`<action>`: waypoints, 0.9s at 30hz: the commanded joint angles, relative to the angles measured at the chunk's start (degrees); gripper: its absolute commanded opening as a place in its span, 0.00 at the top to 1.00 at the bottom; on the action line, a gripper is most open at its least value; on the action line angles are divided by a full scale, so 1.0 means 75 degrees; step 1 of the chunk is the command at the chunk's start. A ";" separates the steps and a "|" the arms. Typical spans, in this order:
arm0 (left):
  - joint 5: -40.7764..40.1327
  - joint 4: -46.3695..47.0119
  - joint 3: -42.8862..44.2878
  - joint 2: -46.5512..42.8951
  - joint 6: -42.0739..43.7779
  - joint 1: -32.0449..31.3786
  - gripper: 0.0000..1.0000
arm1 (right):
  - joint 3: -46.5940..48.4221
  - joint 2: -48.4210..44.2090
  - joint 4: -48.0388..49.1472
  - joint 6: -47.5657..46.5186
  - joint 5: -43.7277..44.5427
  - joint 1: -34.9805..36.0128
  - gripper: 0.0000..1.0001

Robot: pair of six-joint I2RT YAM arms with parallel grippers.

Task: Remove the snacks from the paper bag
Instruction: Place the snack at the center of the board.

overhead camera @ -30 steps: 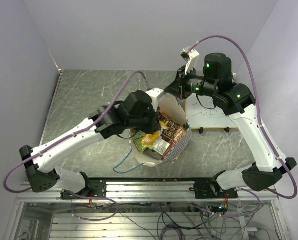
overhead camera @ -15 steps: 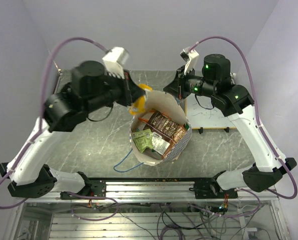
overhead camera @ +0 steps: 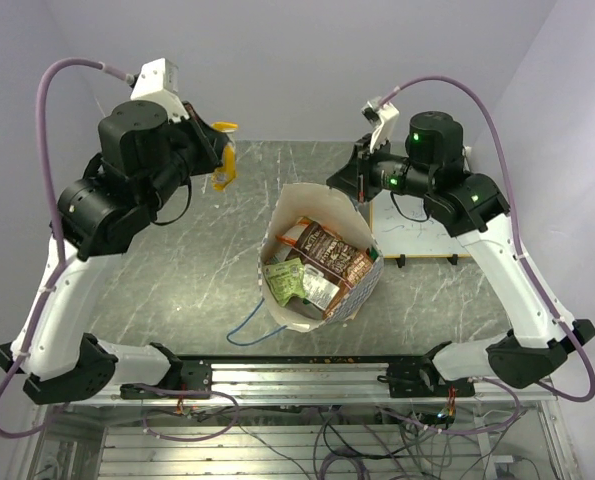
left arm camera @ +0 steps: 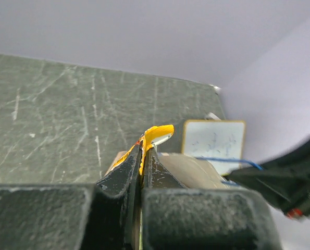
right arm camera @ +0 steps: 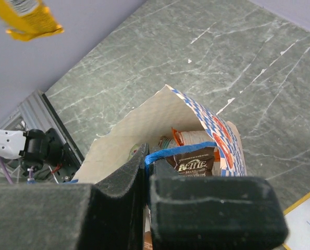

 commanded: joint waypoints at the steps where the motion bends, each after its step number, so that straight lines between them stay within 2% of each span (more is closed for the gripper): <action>1: 0.0200 0.0372 -0.0324 0.0276 -0.0591 0.0989 0.93 | -0.0230 -0.0565 0.0793 0.0368 0.0121 0.0044 1.00; 5: 0.0930 0.1131 -0.1200 0.0326 -0.1394 0.2060 0.93 | -0.0868 -0.1015 0.1340 0.0772 0.0177 0.0045 1.00; 7: 0.1638 0.1718 -0.1975 0.0185 -0.2100 0.2973 0.93 | -0.1040 -0.1151 0.1472 0.0813 0.0273 0.0045 1.00; 11: 0.3533 0.3937 -0.3831 0.0013 -0.3161 0.4605 0.93 | -0.0830 -0.1105 0.1275 0.0519 0.0591 0.0044 1.00; 12: 0.3725 0.4345 -0.4160 0.0073 -0.3299 0.4907 0.93 | -0.0783 -0.1074 0.1235 0.0448 0.0690 0.0038 1.00; 16: 0.3672 0.5627 -0.5224 0.0641 -0.3844 0.5902 0.93 | -0.0650 -0.0957 0.1248 0.0314 0.0942 0.0034 1.00; 20: 0.3720 0.7293 -0.6123 0.1604 -0.4938 0.6705 0.93 | -0.0266 -0.0720 0.1047 0.0336 0.1238 0.0034 1.00; 27: 0.3452 0.8820 -0.6101 0.3746 -0.6223 0.7116 0.93 | -0.0071 -0.0486 0.0792 0.0616 0.1457 0.0037 1.00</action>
